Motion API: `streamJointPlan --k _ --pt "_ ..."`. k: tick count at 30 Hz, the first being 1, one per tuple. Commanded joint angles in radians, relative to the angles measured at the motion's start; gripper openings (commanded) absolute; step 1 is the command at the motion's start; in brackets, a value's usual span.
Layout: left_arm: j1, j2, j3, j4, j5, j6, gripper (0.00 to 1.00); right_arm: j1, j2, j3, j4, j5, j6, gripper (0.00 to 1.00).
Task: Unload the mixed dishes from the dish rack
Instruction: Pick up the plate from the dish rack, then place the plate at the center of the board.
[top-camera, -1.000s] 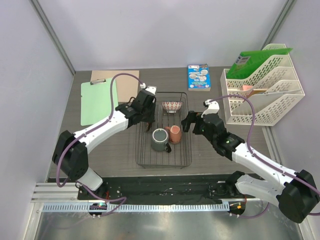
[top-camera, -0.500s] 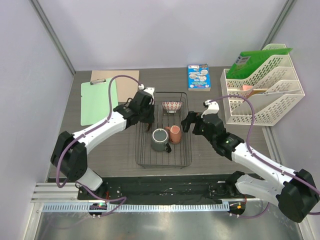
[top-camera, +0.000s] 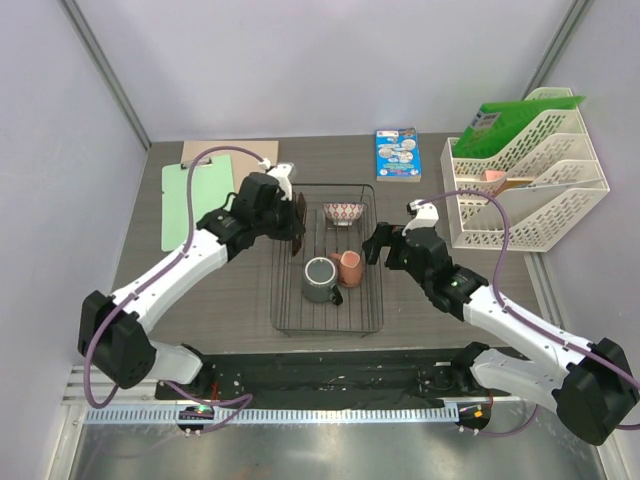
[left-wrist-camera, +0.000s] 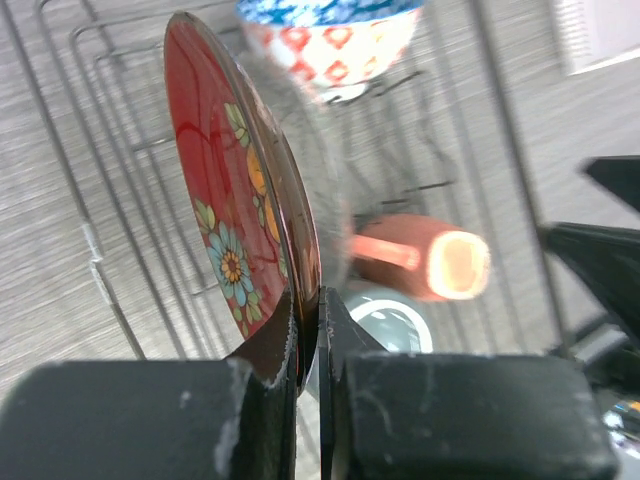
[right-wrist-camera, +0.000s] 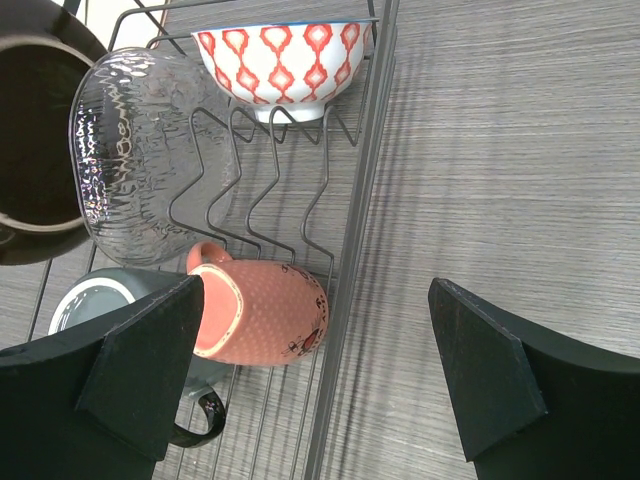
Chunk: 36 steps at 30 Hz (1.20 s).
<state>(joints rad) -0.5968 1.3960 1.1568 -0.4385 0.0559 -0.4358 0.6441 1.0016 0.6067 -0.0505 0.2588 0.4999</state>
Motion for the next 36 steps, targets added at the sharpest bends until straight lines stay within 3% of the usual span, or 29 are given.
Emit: streamJointPlan --k 1,5,9,13,17,20,26,32,36 --pt "0.028 -0.097 0.011 0.113 0.174 -0.021 0.0 0.005 -0.021 0.013 0.018 0.003 0.003 1.0" --pt "0.029 -0.175 0.018 0.13 0.229 -0.026 0.0 0.005 -0.041 0.024 0.002 0.01 -0.007 1.0" --pt "0.028 -0.253 0.11 -0.048 0.205 0.038 0.0 0.005 -0.057 0.082 -0.05 0.014 -0.006 0.99" --pt "0.028 -0.294 0.223 -0.278 0.002 0.161 0.0 0.005 -0.032 0.192 -0.123 0.013 0.002 0.99" --pt "0.015 -0.35 0.219 -0.405 -0.221 0.227 0.0 0.003 0.029 0.307 -0.175 -0.007 0.031 1.0" --pt "-0.032 -0.42 0.156 -0.421 -0.408 0.276 0.0 0.002 0.095 0.424 -0.209 -0.049 0.069 1.0" --pt "-0.138 -0.488 0.066 -0.414 -0.591 0.347 0.0 0.002 0.225 0.58 -0.282 -0.147 0.101 1.0" --pt "-0.328 -0.431 0.05 -0.393 -0.813 0.482 0.0 0.003 0.305 0.646 -0.311 -0.205 0.083 1.0" --pt "-0.362 -0.329 0.069 -0.341 -0.953 0.517 0.0 0.002 0.318 0.64 -0.321 -0.207 0.088 1.0"
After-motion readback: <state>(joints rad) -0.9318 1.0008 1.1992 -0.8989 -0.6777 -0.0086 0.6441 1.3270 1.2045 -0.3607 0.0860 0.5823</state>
